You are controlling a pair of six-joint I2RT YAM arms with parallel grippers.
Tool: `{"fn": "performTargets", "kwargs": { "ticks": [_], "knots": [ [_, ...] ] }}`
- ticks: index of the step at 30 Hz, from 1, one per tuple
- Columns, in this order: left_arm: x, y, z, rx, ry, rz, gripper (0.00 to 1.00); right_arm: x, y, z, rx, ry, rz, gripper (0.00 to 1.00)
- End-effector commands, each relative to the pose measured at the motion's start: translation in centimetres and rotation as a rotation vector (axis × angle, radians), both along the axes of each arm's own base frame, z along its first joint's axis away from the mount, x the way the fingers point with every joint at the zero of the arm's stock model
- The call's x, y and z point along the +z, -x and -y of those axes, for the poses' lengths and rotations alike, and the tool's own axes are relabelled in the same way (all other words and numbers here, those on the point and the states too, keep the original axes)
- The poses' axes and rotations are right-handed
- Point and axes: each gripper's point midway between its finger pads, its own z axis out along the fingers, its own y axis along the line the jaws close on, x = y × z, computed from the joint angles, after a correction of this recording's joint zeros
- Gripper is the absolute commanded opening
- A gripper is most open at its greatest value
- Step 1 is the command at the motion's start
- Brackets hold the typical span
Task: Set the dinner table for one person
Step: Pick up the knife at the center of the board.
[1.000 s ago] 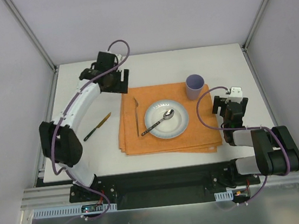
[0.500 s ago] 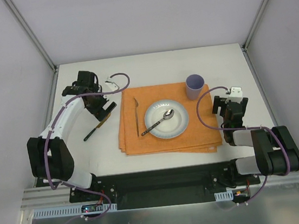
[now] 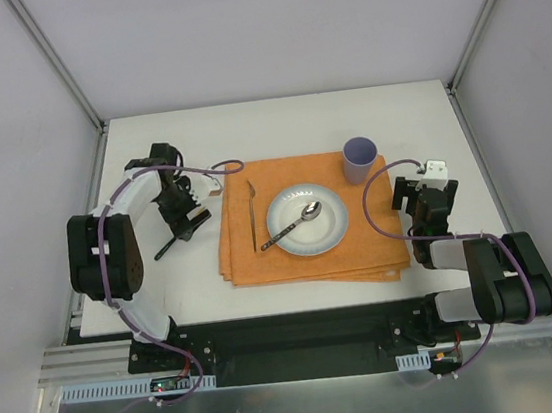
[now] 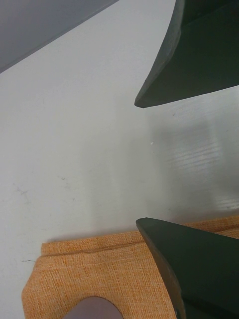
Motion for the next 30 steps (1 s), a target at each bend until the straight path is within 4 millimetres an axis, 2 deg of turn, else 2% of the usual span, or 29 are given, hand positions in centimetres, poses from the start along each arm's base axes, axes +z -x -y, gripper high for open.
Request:
{"fn": "performTargets", "kwargs": {
  "ticks": [1,6,11,13,16,20,21,23,24,26,30],
  "knots": [
    [0.3,0.7,-0.2,-0.086,0.010,-0.020,0.89,1.9,-0.7,0.2,-0.014,-0.003,0.076,0.96],
    [-1.2,0.6,-1.2,-0.099,-0.012,-0.059,0.89,1.9,-0.7,0.2,-0.014,-0.003,0.076,0.96],
    [-1.8,-1.2,-2.1,-0.072,-0.008,-0.061,0.89,1.9,-0.7,0.2,-0.014,-0.003,0.078,0.96],
    [-2.1,-2.5,-3.1,-0.008,-0.032,-0.040,0.89,1.9,-0.7,0.2,-0.015,-0.003,0.076,0.96],
    [-2.7,-2.8,-3.2,0.082,-0.011,-0.066,0.89,1.9,-0.7,0.2,-0.014,-0.003,0.076,0.96],
    [-2.6,-1.8,-3.3,0.115,0.047,-0.056,0.89,1.9,-0.7,0.1,-0.012,-0.003,0.078,0.96],
    [-3.3,-0.5,-3.2,0.109,0.052,-0.078,0.88,1.9,-0.7,0.2,-0.014,-0.003,0.078,0.96],
    [-2.9,-0.4,-3.0,0.103,0.060,-0.026,0.88,1.9,-0.7,0.2,-0.015,-0.003,0.076,0.96],
    [-3.6,0.7,-2.9,0.109,0.066,-0.042,0.88,1.8,-0.7,0.2,-0.014,-0.003,0.075,0.96],
    [-3.1,0.9,-2.8,0.117,0.089,-0.008,0.88,1.9,-0.7,0.2,-0.015,-0.003,0.076,0.96],
    [-3.7,2.3,-2.7,0.142,0.107,-0.030,0.87,1.9,-0.7,0.2,-0.014,-0.003,0.076,0.96]
  ]
}}
